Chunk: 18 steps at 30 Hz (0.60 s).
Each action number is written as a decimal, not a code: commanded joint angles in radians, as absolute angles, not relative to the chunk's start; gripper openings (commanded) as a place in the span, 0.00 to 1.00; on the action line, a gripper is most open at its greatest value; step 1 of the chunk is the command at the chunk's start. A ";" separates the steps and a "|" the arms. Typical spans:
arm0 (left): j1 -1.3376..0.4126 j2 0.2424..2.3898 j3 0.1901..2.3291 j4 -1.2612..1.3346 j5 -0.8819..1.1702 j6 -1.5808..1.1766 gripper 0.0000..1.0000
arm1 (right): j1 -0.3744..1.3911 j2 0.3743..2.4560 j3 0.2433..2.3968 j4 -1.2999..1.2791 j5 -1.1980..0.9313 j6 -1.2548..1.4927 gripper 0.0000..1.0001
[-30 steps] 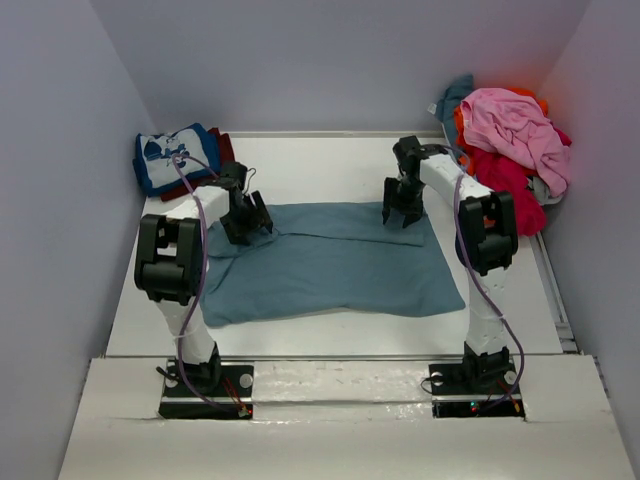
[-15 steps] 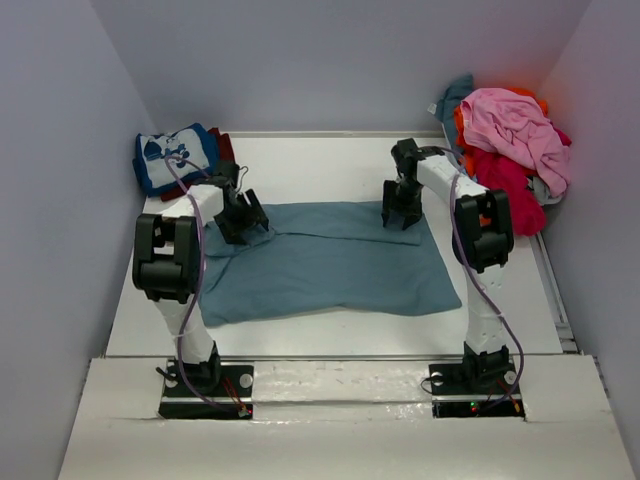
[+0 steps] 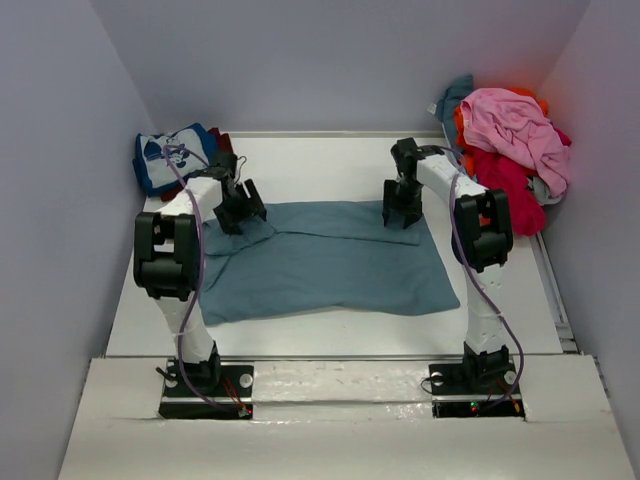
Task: Fold and stack the t-shirts
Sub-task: Fold the flattened tshirt in 1/3 of the way
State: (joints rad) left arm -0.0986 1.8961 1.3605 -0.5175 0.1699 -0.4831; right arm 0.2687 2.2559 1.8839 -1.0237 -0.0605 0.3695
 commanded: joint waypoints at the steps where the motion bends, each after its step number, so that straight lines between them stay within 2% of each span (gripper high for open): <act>1: -0.158 1.838 1.477 -0.566 0.123 -0.388 0.84 | 0.275 2.244 1.927 -1.054 -0.048 0.365 0.62; 5: -0.283 1.827 1.520 -0.684 0.016 -0.354 0.84 | 0.275 2.230 1.951 -1.071 -0.043 0.362 0.62; 9: -0.399 1.777 1.470 -0.729 -0.057 -0.383 0.84 | 0.275 2.223 1.948 -1.075 -0.049 0.364 0.62; 18: -0.426 1.618 1.192 -0.712 -0.061 -0.426 0.84 | 0.275 2.189 1.893 -1.068 -0.072 0.367 0.62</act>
